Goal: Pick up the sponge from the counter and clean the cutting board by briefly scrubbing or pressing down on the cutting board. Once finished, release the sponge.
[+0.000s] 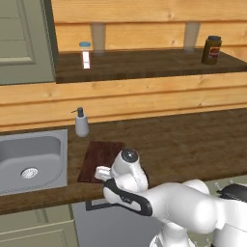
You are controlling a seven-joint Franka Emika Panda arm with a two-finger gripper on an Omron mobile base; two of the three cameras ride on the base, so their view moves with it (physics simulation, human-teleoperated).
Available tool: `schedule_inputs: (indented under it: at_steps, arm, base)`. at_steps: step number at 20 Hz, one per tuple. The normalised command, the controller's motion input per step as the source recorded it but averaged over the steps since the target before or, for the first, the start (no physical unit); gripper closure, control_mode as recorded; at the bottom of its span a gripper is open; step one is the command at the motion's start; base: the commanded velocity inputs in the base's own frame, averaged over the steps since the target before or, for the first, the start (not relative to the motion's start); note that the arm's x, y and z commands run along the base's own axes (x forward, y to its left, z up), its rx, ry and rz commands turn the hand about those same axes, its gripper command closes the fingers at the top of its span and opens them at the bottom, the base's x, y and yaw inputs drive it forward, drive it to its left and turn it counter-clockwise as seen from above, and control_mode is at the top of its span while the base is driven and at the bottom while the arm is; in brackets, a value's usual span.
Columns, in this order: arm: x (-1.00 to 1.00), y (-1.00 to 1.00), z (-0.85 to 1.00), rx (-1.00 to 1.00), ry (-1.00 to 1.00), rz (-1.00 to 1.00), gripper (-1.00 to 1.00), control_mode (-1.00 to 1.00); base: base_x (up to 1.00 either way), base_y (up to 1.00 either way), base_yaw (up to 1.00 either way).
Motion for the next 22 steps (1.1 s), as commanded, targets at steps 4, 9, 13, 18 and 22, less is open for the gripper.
schedule_inputs:
  at_steps: [4,9,13,18,22]
  arm:
    - [0.41,-0.37,-0.04,0.04,0.00,0.00,1.00,-1.00]
    - [0.63,-0.39,-0.04,0.03,0.00,0.00,1.00,-1.00]
    - [0.78,-0.22,-0.19,0.00,0.00,0.00,1.00,-1.00]
    - [0.98,-0.13,-0.25,0.00,0.00,-0.01,1.00,-1.00]
    - [1.00,-0.17,-0.19,0.00,0.00,-0.05,1.00,-1.00]
  base:
    - [0.00,0.00,0.00]
    - [0.00,0.00,0.00]
    - [0.00,0.00,0.00]
    - [0.00,0.00,0.00]
    - [0.00,0.00,0.00]
